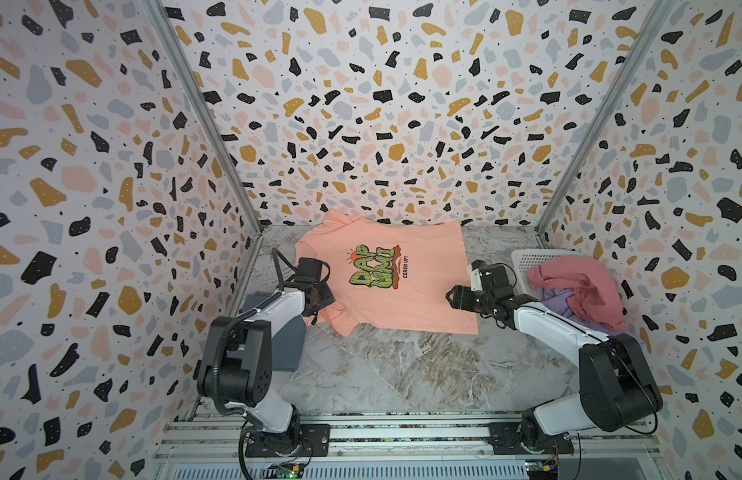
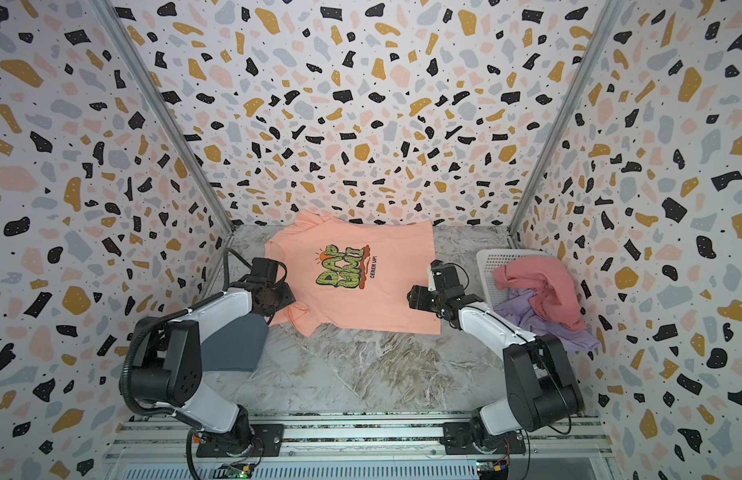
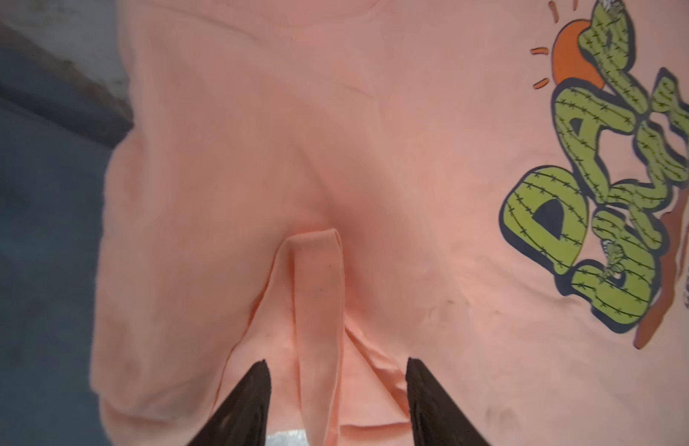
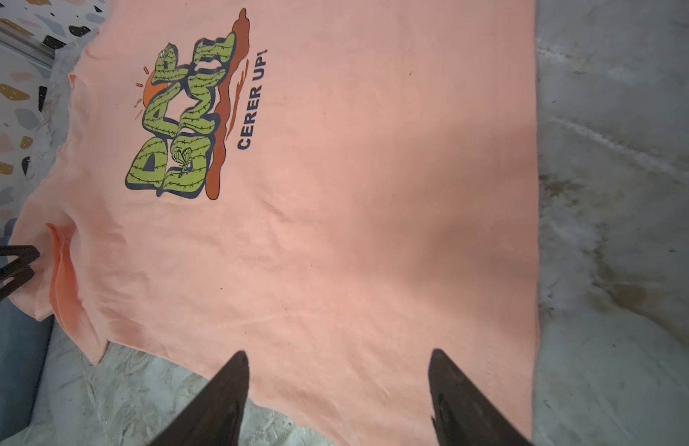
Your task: Fold and stack the t-shirts
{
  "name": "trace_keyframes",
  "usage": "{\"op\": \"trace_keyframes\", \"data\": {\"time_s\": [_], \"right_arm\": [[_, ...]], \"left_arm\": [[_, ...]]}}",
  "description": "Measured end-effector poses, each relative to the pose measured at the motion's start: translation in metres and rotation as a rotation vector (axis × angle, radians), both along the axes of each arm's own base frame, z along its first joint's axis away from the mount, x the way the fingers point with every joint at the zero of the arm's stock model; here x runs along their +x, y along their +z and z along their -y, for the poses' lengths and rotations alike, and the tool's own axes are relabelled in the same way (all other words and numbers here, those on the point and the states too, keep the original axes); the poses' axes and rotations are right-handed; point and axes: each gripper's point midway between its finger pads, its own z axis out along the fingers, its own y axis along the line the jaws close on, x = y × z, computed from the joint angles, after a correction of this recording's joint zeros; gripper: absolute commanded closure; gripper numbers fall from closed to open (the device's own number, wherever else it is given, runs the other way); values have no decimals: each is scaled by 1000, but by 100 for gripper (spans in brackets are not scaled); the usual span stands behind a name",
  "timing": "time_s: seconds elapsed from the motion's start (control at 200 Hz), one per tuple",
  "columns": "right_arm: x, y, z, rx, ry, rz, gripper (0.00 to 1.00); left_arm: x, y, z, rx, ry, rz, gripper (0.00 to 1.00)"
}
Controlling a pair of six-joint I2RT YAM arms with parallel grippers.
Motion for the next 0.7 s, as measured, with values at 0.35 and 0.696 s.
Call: {"op": "trace_keyframes", "data": {"time_s": [0.35,0.696], "right_arm": [[-1,-34,-2,-39,26,-72,27],[-3,-68,0,-106,73,-129,27]], "left_arm": [[3,-23,3,16,28,-39,89],[-43,62,22,-50,-12,96,100]]}}
